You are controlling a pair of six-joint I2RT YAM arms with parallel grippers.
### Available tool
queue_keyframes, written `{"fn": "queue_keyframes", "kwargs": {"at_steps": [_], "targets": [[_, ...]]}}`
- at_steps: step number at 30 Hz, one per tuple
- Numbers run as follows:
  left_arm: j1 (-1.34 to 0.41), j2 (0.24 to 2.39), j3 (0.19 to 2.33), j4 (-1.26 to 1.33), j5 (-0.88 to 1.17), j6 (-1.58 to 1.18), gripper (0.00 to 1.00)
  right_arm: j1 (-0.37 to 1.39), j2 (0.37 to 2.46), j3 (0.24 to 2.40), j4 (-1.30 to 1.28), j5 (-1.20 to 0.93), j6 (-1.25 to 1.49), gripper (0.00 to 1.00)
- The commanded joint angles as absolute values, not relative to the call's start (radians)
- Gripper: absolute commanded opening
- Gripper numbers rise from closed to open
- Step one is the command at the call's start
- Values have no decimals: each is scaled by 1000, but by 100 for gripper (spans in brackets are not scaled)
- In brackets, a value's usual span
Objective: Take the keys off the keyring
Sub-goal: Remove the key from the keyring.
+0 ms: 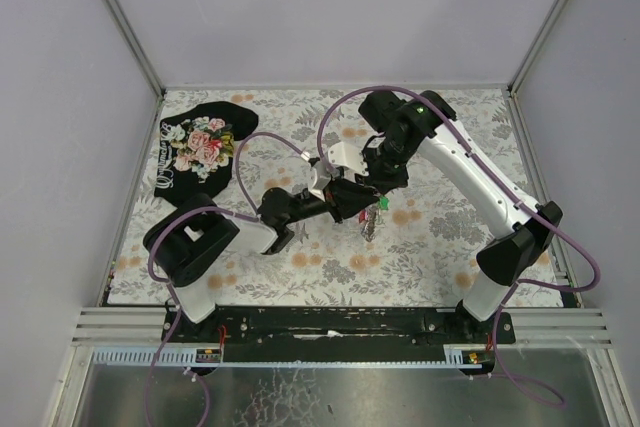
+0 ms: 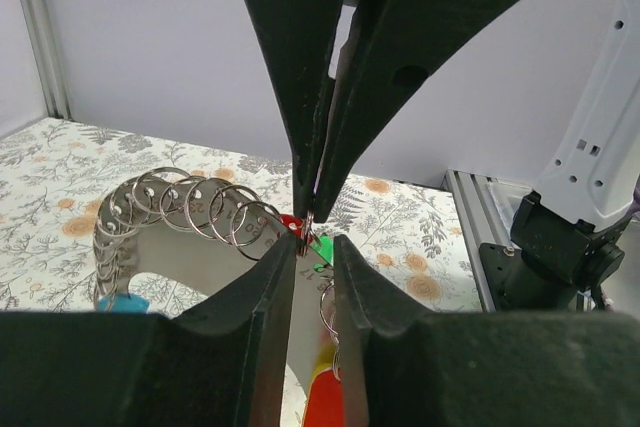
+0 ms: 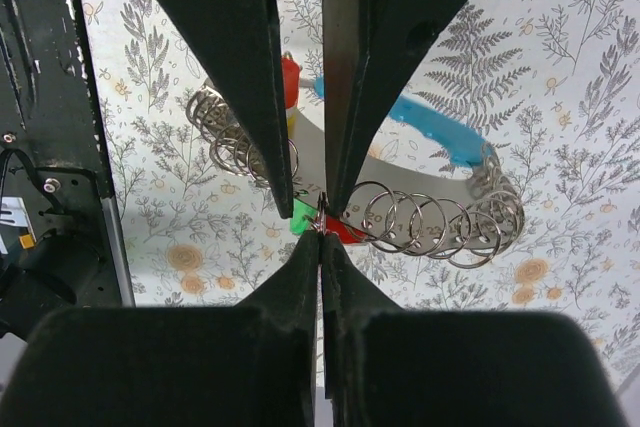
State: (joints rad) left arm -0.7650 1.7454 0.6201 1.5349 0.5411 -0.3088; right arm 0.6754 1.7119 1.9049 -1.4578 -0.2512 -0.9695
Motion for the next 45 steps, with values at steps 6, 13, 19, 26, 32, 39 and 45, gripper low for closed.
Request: {"fn": "queue_keyframes", "kwargs": {"at_steps": [6,13,19,26,32,39,45], "targets": [[-770,1767,656,1611,588,-328,13,683,1670,1962,-1468,-287,-973,0],[-771,1768,661,1609,603,-333,0,683,1677,1968,-1469,-305,-970,0],[-771,1727,619,1611,553,-317,0,658,1668,1964,-1462,-378,-970,13],[-764,1657,593,1612,518,-341,0,530,1639,1958,-1465,-602,-992,31],[-752,1607,581,1614,494,-359,0,409,1574,1905,-1410,-852,-994,43],[-750,1548,574,1615,450,-383,0,331,1449,1684,-1164,-1110,-949,46],[-750,1500,572,1615,409,-411,0,331,1412,1580,-1018,-1248,-905,45]]}}
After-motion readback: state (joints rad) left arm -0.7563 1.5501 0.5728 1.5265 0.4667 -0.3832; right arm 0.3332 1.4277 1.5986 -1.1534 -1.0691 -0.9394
